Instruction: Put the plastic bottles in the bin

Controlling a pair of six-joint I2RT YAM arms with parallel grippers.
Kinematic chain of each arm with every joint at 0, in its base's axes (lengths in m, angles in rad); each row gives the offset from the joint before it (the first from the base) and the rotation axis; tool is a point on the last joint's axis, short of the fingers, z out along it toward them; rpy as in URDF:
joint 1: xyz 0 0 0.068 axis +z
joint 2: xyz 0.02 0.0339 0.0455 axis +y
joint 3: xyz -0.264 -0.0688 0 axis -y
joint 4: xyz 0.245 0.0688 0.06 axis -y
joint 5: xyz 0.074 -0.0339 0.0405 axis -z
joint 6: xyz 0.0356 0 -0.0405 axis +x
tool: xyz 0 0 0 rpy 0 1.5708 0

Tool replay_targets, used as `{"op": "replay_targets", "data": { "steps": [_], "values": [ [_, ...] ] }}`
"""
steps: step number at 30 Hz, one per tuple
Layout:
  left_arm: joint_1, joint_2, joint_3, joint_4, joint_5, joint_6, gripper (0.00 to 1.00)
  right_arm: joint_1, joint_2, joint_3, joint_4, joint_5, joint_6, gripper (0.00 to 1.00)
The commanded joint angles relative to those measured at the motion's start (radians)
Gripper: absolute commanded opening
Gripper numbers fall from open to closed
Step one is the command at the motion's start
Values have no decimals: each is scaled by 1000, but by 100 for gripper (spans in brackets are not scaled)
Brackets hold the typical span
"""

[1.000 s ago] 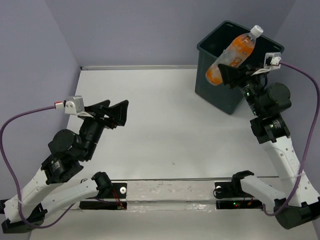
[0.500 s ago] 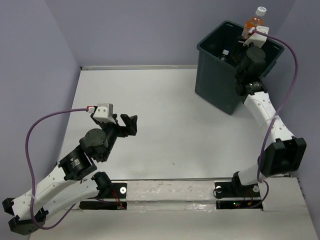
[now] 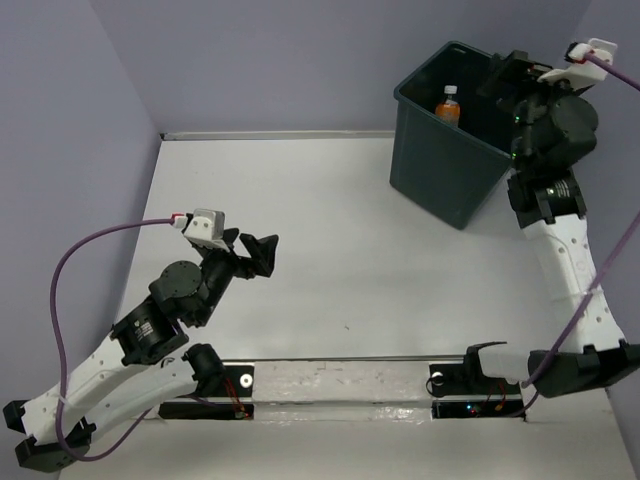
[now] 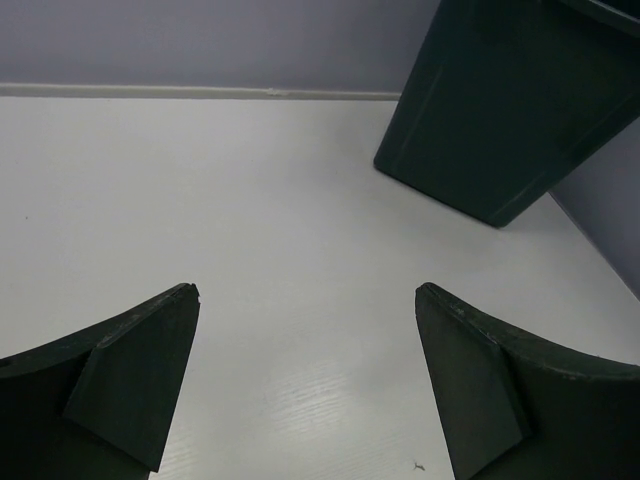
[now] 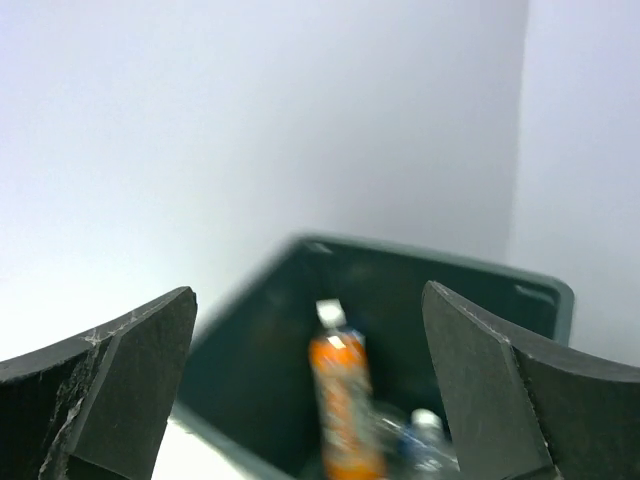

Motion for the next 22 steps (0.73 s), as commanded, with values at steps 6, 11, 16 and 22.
{"op": "replay_targets", "data": {
  "steps": [6,11,16,22],
  "values": [
    [7,-88,-19,92,10,43,99,3,-310,-328,103,-862,501,100],
    [7,-149,-37,119,-25,57,99,3,-552,-616,306,-1119,674,100],
    [9,-174,-37,130,-38,58,99,3,-773,-650,127,-1119,560,100],
    [9,-151,2,138,-27,48,99,3,-912,-622,7,-1072,495,100]
  ]
}}
